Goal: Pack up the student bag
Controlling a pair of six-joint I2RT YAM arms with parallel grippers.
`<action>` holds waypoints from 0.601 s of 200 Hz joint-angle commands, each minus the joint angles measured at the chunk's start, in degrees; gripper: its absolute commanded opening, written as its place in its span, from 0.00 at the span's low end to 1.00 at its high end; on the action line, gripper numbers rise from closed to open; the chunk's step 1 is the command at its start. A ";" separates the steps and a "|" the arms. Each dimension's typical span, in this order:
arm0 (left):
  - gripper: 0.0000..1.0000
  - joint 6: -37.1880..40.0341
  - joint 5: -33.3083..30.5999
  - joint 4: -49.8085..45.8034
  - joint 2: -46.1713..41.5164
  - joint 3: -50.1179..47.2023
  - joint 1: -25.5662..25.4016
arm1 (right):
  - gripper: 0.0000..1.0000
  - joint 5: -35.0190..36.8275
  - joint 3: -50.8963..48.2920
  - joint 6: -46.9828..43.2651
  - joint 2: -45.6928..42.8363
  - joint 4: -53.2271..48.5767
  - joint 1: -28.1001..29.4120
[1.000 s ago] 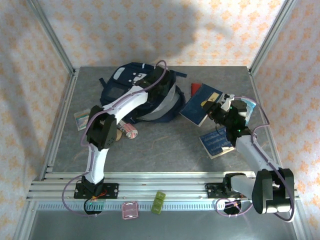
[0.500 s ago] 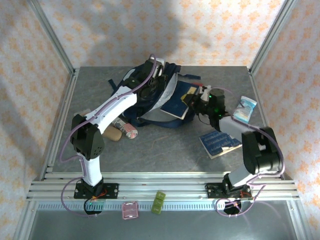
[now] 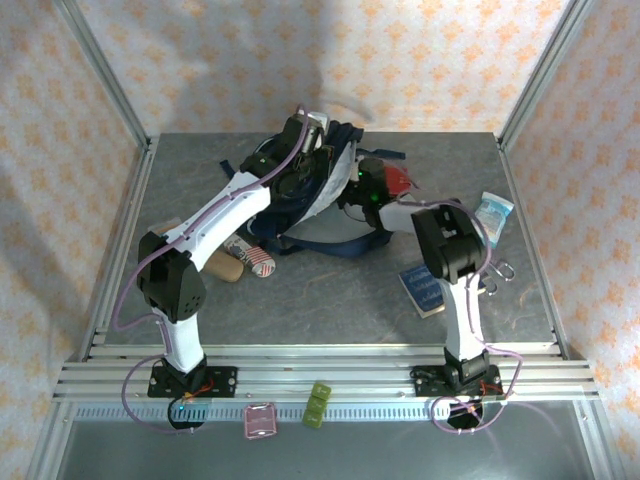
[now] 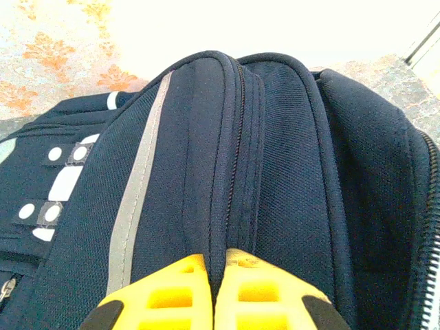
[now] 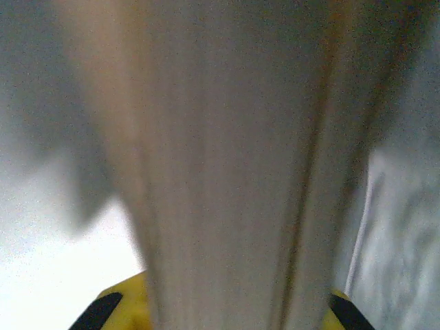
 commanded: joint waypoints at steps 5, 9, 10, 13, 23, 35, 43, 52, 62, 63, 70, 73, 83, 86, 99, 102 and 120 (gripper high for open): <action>0.00 -1.56 2.14 6.06 -5.03 3.00 -0.19 | 0.00 0.87 11.81 4.86 7.99 3.29 2.80; 0.00 -1.81 2.31 6.20 -5.03 2.70 -0.21 | 0.00 1.18 13.57 5.28 9.33 2.52 3.05; 0.00 -1.88 2.34 6.22 -5.08 2.57 -0.24 | 0.00 1.24 14.03 5.33 9.63 2.34 3.12; 0.00 -1.98 2.44 6.43 -5.16 2.27 -0.26 | 0.00 1.44 15.42 5.50 10.58 1.69 3.26; 0.00 -2.30 2.85 7.30 -5.42 1.14 -0.26 | 0.00 1.96 19.94 5.16 13.32 -1.28 3.91; 0.00 -2.55 2.69 7.80 -5.52 0.14 -0.23 | 0.08 2.66 25.52 2.68 15.83 -7.18 4.49; 0.00 -2.60 2.43 7.92 -5.56 -0.31 -0.18 | 0.18 2.71 28.39 0.99 16.88 -12.08 4.59; 0.00 -2.45 1.72 7.77 -5.54 -0.48 -0.13 | 0.34 2.84 29.86 -0.96 16.67 -16.68 4.60; 0.00 -2.46 0.66 7.61 -5.49 -0.65 0.14 | 0.54 3.70 28.57 -3.56 14.68 -20.80 4.28; 0.00 -2.46 0.64 7.55 -5.48 -0.68 0.20 | 0.60 3.82 28.30 -3.87 14.38 -21.15 4.27; 0.00 -2.75 0.17 7.41 -5.45 -0.86 0.61 | 0.85 4.64 26.09 -5.96 12.01 -23.43 4.02; 0.00 -3.00 -0.03 7.33 -5.40 -0.91 0.92 | 0.98 4.96 25.05 -6.86 10.89 -24.24 3.87; 0.00 -3.90 -0.22 7.42 -5.55 -1.44 1.83 | 1.00 6.01 20.81 -9.36 6.93 -25.83 3.33; 0.00 -4.10 -0.12 7.58 -5.60 -1.71 2.15 | 1.00 6.18 19.31 -9.94 5.55 -25.74 3.09; 0.00 -4.65 -0.31 8.49 -6.06 -3.05 3.12 | 1.00 7.49 13.24 -11.36 0.46 -26.23 2.06; 0.00 -4.66 -0.31 8.73 -6.13 -3.27 3.30 | 1.00 7.46 12.01 -11.52 -0.53 -26.30 1.77; 0.00 -4.43 -1.66 9.36 -6.66 -4.34 3.91 | 1.00 6.31 5.95 -12.93 -5.10 -27.86 -0.09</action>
